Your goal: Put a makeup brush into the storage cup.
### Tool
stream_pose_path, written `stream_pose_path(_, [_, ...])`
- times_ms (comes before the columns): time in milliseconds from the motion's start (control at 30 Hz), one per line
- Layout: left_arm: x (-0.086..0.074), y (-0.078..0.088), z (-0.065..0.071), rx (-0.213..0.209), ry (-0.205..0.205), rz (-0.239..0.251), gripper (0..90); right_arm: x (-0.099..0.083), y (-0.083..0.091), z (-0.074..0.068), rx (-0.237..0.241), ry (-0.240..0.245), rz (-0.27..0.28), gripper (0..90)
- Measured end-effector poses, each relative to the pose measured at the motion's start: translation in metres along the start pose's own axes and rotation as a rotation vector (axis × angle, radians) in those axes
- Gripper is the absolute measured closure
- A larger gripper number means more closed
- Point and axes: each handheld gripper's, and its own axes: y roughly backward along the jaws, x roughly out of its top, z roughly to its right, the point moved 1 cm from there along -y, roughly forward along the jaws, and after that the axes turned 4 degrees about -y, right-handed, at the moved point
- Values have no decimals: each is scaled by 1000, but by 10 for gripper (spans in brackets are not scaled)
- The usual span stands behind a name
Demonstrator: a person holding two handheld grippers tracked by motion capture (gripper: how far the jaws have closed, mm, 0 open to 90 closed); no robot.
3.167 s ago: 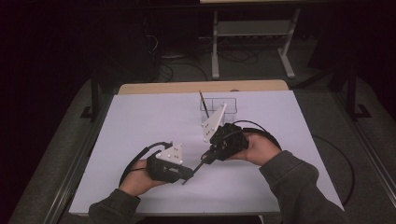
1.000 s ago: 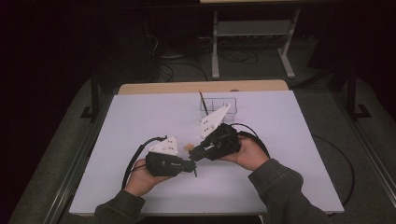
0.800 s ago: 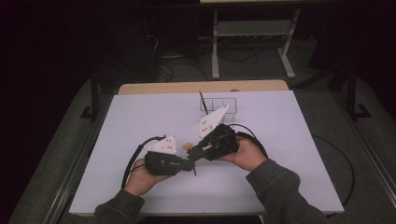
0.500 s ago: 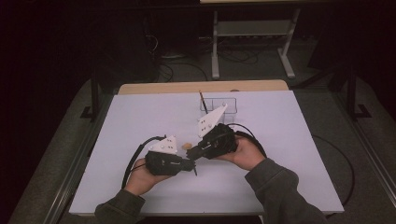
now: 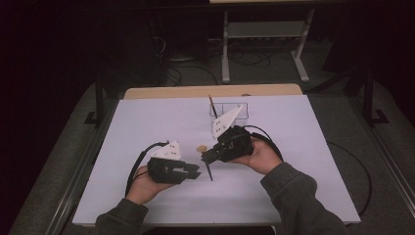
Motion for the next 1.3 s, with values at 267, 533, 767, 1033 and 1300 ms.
stream_pose_path(267, [-9, 3, -4, 37, 12, -30, 691, -8, 7, 12, -14, -37, -16, 830])
stream_pose_path(533, [-17, 5, -6, 68, 30, -52, 657, -14, 13, 20, -28, -69, -22, 831])
stream_pose_path(767, [-24, 15, -6, 104, 47, -30, 644, -19, 18, 25, -44, -86, -32, 830])
stream_pose_path(1033, [-35, 20, -4, 126, 71, -41, 615, -25, 25, 29, -64, -98, -38, 830])
stream_pose_path(1300, [-41, 26, -3, 147, 90, -47, 592, -30, 35, 31, -90, -114, -36, 831])
